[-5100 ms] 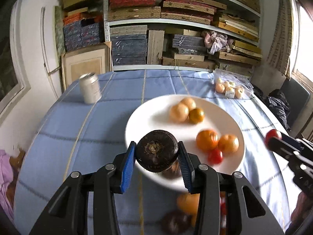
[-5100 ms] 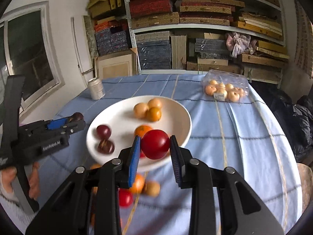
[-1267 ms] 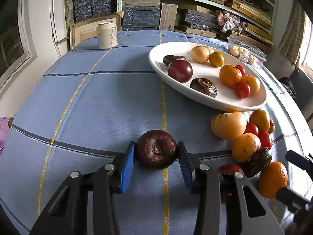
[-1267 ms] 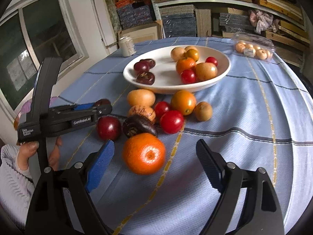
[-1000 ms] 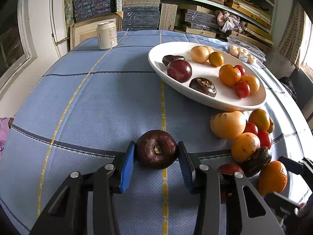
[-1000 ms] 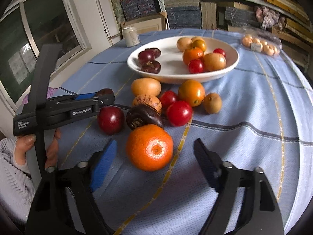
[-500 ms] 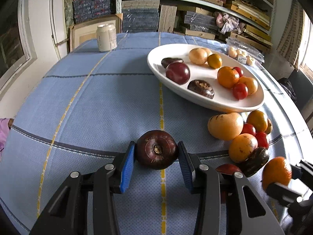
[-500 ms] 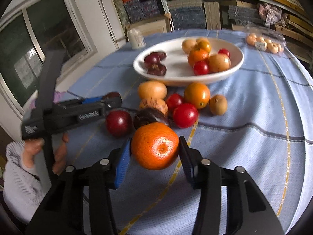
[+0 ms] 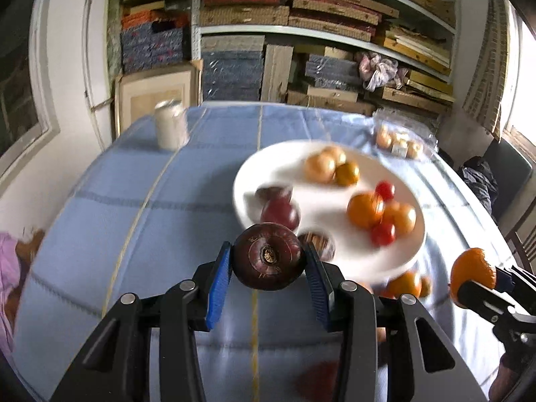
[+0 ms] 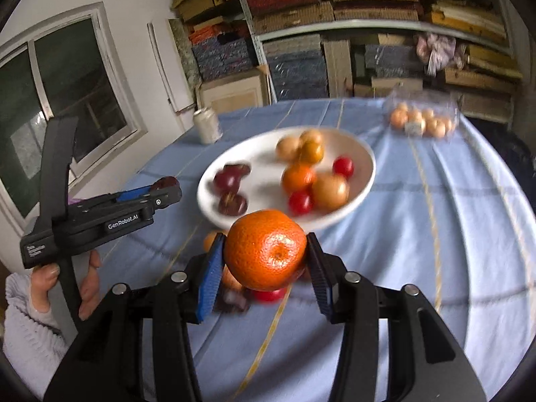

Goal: Organize fruits
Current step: 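Carry the mangosteen and tangerine onto the plate and open both tools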

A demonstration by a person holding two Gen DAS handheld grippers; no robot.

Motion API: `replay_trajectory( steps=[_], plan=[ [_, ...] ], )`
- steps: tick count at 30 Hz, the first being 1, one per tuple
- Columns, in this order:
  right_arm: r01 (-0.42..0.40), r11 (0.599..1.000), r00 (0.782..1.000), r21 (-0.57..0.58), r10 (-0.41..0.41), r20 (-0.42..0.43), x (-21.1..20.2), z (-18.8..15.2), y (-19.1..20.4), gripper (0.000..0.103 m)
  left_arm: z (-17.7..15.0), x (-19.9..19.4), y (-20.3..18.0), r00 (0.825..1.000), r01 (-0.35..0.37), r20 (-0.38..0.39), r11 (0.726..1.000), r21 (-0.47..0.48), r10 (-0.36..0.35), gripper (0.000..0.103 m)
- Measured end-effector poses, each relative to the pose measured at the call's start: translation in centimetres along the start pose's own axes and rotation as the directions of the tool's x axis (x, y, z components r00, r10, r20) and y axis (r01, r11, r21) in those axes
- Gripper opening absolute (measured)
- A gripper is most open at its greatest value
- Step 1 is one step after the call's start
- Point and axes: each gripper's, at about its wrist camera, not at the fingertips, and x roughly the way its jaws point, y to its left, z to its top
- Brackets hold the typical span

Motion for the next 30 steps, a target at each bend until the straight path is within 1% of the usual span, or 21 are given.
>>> replay_trajectory(
  steps=[3, 6, 11, 15, 18, 19, 20, 21, 22, 24, 26, 27, 28, 30],
  plan=[
    [0.035, 0.999, 0.999, -0.016, -0.034, 0.011, 1.6, 2.5, -0.3, 0.047, 2.4, 1.7, -0.8, 1.0, -0.001, 0.002, 1.0, 0.012, 0.001, 0.043],
    [0.094, 0.995, 0.995, -0.019, -0.094, 0.022, 4.2, 5.1, -1.3, 0.047, 4.1, 4.0, -1.7, 1.0, 0.005, -0.009, 1.0, 0.019, -0.005, 0.043],
    [0.137, 0.989, 0.991, 0.051, -0.137, -0.013, 9.1, 8.2, -4.7, 0.047, 5.4, 7.8, -2.6, 0.999, 0.007, -0.041, 1.0, 0.028, -0.006, 0.043],
    [0.135, 0.986, 0.99, 0.093, -0.132, -0.04, 12.0, 8.8, -6.6, 0.047, 5.7, 10.2, -3.1, 0.998, 0.012, -0.068, 0.999, 0.035, -0.01, 0.043],
    [0.117, 0.987, 0.992, 0.108, -0.112, -0.055, 13.0, 8.4, -7.2, 0.048, 5.8, 10.8, -2.8, 0.995, 0.043, -0.085, 0.999, 0.011, -0.042, 0.044],
    [0.113, 0.988, 0.992, 0.108, -0.107, -0.06, 13.2, 8.3, -7.3, 0.049, 5.8, 10.7, -2.5, 0.996, 0.042, -0.078, 0.999, 0.0, -0.042, 0.047],
    [0.11, 0.987, 0.993, 0.121, -0.105, -0.046, 13.1, 8.2, -7.4, 0.057, 5.8, 10.4, -2.2, 0.997, 0.034, -0.068, 0.999, -0.011, -0.034, 0.054],
    [0.1, 0.985, 0.995, 0.141, -0.096, -0.032, 12.8, 8.3, -7.7, 0.061, 5.8, 10.2, -2.0, 0.998, 0.025, -0.056, 1.0, -0.017, -0.026, 0.059],
    [0.094, 0.984, 0.996, 0.154, -0.092, -0.023, 12.4, 8.3, -7.8, 0.061, 5.8, 9.7, -1.6, 0.999, 0.012, -0.038, 1.0, -0.028, -0.013, 0.063],
    [0.087, 0.983, 0.996, 0.161, -0.09, 0.011, 10.6, 8.7, -7.7, 0.061, 5.9, 8.8, -1.2, 1.0, 0.012, -0.028, 0.999, -0.043, -0.013, 0.063],
    [0.09, 0.983, 0.992, 0.157, -0.103, 0.075, 7.8, 9.1, -7.4, 0.061, 6.0, 7.2, -0.4, 1.0, 0.025, -0.009, 0.997, -0.07, -0.026, 0.064],
    [0.087, 0.984, 0.99, 0.157, -0.103, 0.1, 6.6, 9.2, -7.2, 0.063, 5.9, 6.4, 0.0, 1.0, 0.029, 0.001, 0.996, -0.082, -0.029, 0.065],
    [0.076, 0.984, 0.987, 0.158, -0.097, 0.126, 5.3, 9.3, -7.0, 0.065, 5.7, 5.5, 0.4, 0.999, 0.033, 0.011, 0.995, -0.095, -0.032, 0.068],
    [0.06, 0.984, 0.979, 0.17, -0.091, 0.18, 2.7, 8.7, -6.6, 0.072, 4.8, 3.4, 1.4, 0.999, 0.036, 0.032, 0.991, -0.129, -0.033, 0.071]
  ],
)
